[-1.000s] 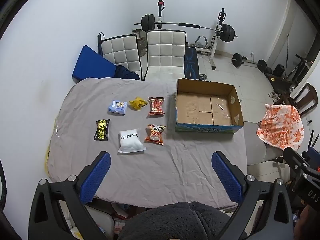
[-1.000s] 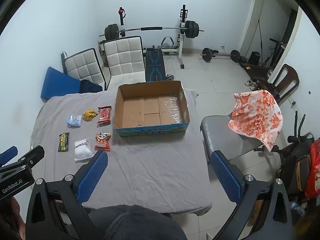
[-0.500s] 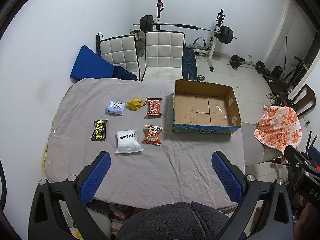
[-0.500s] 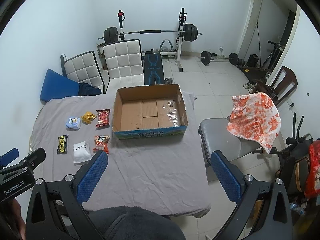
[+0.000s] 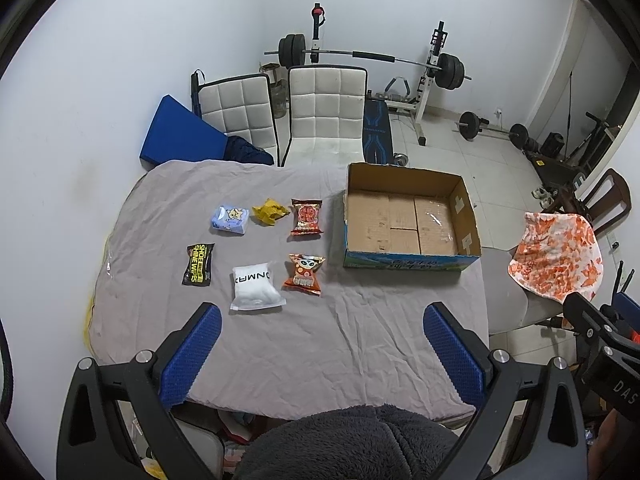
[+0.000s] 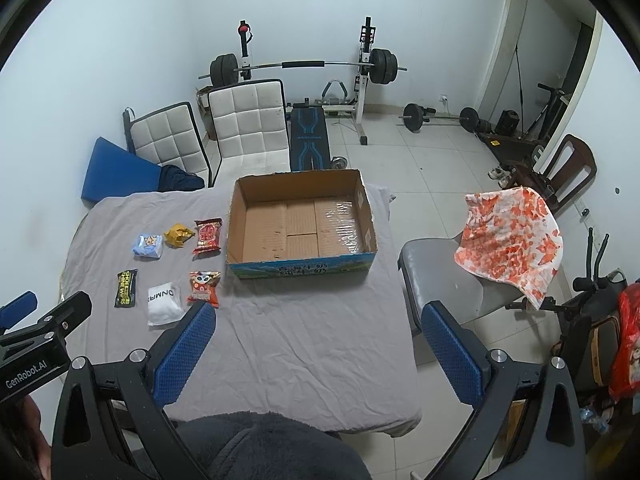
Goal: Organize soft objects
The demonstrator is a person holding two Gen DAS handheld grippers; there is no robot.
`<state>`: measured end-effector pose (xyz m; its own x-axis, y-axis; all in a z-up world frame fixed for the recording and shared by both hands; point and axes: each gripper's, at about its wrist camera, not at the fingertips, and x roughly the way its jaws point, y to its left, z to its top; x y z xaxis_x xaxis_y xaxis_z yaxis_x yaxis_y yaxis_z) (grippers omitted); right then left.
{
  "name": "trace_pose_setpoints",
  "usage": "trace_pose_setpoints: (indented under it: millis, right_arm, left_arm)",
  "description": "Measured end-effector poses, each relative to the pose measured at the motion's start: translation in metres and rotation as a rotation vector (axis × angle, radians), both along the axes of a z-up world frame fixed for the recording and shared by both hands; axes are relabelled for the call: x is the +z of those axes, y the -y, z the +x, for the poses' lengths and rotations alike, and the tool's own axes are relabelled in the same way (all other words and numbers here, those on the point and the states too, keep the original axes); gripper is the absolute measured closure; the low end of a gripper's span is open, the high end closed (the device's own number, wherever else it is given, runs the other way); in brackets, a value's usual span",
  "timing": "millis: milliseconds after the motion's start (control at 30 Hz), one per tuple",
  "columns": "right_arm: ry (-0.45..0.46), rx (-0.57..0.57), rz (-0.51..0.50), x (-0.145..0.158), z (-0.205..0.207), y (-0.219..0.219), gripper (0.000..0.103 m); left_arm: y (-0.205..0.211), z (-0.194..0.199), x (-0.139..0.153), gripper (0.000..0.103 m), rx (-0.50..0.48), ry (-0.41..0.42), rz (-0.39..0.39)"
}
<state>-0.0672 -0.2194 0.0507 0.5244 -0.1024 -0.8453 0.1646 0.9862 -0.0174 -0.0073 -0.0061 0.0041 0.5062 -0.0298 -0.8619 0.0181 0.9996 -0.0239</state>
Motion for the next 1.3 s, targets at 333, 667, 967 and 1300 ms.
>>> trace_pose_setpoints:
  millis: [333, 667, 967, 1300]
  right_arm:
    - [0.006, -0.001, -0.003, 0.002, 0.001, 0.002, 0.0]
    - [0.001, -0.01, 0.009, -0.002, 0.003, 0.008, 0.0]
    - [0.007, -0.01, 0.007, -0.003, 0.004, 0.008, 0.0]
    - [0.006, -0.01, 0.004, -0.003, 0.007, 0.006, 0.0]
  left_arm:
    - [0.008, 0.001, 0.005, 0.0, -0.019, 0.025, 0.033]
    - [0.016, 0.003, 0.007, 0.0, -0.038, 0.036, 0.052]
    - [0.017, 0.005, 0.006, 0.0, -0.041, 0.036, 0.053]
    - [0.02, 0.009, 0.003, 0.0, -0.047, 0.027, 0.043]
